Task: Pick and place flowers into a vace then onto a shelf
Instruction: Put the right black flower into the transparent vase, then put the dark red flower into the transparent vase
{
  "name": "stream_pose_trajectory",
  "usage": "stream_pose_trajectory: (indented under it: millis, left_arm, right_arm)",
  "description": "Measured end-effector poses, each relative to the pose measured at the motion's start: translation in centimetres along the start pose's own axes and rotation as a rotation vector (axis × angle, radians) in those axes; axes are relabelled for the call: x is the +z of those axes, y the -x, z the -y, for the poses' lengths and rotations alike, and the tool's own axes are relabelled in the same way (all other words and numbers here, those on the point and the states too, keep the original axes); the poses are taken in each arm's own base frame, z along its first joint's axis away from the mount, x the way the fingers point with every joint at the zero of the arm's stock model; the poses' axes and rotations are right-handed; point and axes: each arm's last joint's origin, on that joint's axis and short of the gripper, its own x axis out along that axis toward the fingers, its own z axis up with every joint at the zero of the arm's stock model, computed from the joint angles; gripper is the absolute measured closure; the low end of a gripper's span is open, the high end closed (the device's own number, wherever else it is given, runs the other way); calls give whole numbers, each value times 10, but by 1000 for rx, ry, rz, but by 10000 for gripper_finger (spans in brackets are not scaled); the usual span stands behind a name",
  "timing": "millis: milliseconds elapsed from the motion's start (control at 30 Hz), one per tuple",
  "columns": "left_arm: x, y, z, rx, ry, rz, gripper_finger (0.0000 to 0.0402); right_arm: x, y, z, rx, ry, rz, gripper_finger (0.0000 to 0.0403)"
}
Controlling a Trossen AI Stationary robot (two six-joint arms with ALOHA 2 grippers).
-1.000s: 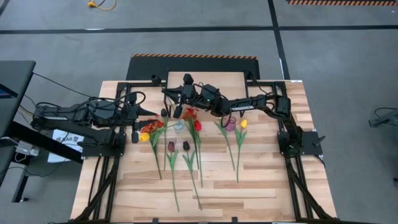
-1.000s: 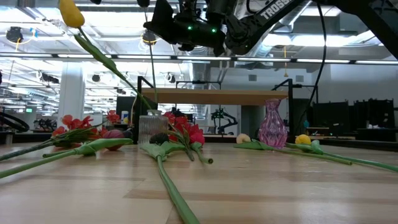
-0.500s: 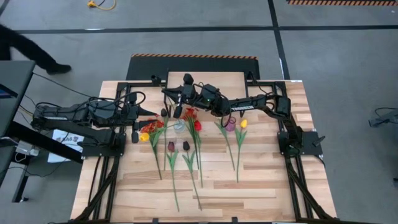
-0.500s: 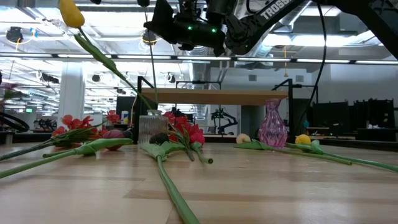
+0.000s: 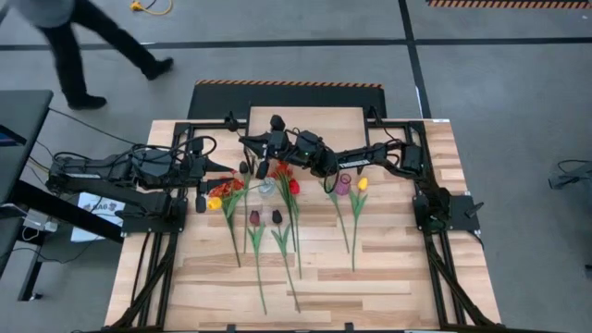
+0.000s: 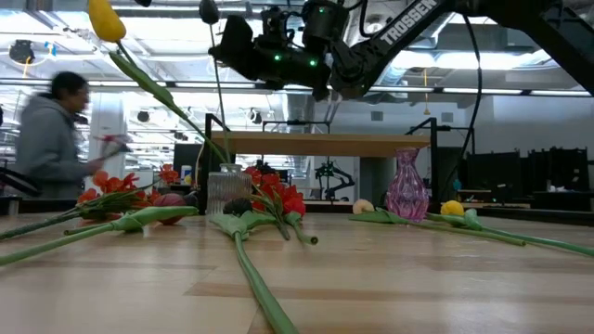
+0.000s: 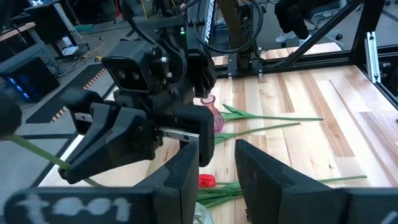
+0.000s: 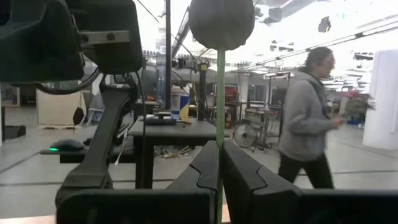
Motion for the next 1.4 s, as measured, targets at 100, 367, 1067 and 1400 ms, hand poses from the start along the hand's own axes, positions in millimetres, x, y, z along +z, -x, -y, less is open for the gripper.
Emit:
stream_pose_trajectory:
  millis: [100,367,1067,1400]
  left_arm:
    - [0,0,0,0,0,0,305]
    - [0,0,0,0,-1,0,305]
    - [0,0,0,0,-1,0,305]
    - [0,0,0,0,0,0,305]
  right_arm:
    - [-3,0,0,2,3,-13,401]
    - [-6,0,-2,8,10,-49,376]
    - [-7,0,-5,16,5,-63,351]
    - [-7,0,-6,17,5,-63,351]
